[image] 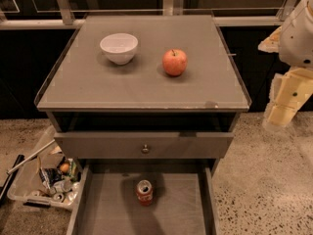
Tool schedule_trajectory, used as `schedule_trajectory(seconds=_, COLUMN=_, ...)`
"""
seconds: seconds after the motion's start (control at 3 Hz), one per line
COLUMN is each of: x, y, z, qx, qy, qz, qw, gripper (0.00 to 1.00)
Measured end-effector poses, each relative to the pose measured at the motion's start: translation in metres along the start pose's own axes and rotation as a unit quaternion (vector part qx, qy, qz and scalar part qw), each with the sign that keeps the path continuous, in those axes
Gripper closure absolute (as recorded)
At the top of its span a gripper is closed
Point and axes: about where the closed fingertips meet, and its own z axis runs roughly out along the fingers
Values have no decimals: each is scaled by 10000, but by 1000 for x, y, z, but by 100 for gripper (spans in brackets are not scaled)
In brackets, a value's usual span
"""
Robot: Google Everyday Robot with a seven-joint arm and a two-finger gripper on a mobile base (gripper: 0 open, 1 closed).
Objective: Pick coke can from middle drawer and place on counter
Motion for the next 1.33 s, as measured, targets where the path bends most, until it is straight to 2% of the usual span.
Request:
schedule_trajectory(seconds=0.33, x=-2, y=3, z=0, qx=12, qy=-26, qz=-49, qw=10000, gripper=0)
schedule_trajectory(seconds=0.67, x=-8, y=21, z=9, qx=-26, qy=-182, qz=-240, qw=9995, gripper=0)
schedule_trajectory(seconds=1.0, x=-13, y=48, z=26, qx=-128, qy=-457, qz=-537, qw=9974, gripper=0)
schedule_trajectory(seconds=1.33, x=-9, y=72, z=49, qx=-214, qy=-949, qz=-766, qw=9923, gripper=0)
